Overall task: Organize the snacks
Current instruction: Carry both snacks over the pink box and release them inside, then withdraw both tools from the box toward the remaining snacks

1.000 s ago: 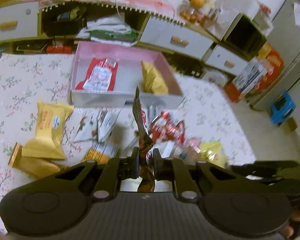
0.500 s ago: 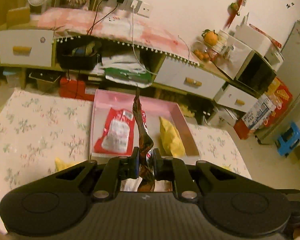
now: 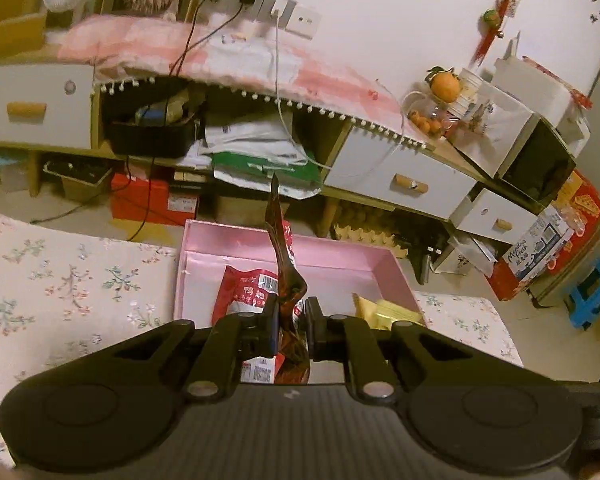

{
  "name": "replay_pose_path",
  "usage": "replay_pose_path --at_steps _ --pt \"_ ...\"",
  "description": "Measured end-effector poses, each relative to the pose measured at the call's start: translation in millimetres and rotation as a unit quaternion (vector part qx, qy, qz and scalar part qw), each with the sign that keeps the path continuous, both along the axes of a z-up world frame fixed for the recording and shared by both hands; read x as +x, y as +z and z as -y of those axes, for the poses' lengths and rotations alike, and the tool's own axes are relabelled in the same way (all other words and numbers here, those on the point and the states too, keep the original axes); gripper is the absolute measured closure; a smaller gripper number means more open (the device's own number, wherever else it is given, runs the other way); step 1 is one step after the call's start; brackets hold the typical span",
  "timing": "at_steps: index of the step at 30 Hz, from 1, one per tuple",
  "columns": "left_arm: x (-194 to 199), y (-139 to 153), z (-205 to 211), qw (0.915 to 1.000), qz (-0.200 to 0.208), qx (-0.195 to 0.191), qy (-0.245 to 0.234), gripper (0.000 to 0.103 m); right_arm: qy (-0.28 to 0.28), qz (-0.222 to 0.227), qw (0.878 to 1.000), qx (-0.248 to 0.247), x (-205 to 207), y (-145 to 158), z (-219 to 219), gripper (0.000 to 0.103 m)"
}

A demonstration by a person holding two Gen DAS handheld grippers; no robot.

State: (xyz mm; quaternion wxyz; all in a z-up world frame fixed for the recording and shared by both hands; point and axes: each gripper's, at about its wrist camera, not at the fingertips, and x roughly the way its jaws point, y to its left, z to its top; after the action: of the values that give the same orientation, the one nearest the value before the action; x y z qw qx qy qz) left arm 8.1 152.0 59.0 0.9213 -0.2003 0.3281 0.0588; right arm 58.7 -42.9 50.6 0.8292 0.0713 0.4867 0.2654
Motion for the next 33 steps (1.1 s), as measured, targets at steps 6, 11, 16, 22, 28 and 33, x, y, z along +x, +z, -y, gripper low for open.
replay_pose_path --at_steps 6,11,16,22,28,33 --pt "9 -22 -12 0.9997 -0.017 -0.018 0.007 0.087 0.015 0.000 1.000 -0.014 4 -13 -18 0.065" --pt "12 -28 -11 0.9996 -0.020 -0.018 0.007 0.088 -0.007 -0.004 1.000 -0.009 8 -18 -11 0.063" --pt "11 -22 -14 0.9997 -0.015 0.001 0.017 0.071 -0.039 -0.016 0.999 0.018 9 -16 -3 0.052" --pt "-11 1 -20 0.9997 0.008 -0.008 0.020 0.071 -0.055 -0.019 0.998 0.021 4 1 8 0.052" --pt "-46 28 -5 0.9998 0.004 -0.009 0.017 0.066 -0.051 0.002 0.999 0.000 -20 32 21 0.051" --pt "-80 51 12 0.9993 -0.011 0.004 0.035 0.041 -0.035 0.017 0.999 -0.019 -50 57 29 0.047"
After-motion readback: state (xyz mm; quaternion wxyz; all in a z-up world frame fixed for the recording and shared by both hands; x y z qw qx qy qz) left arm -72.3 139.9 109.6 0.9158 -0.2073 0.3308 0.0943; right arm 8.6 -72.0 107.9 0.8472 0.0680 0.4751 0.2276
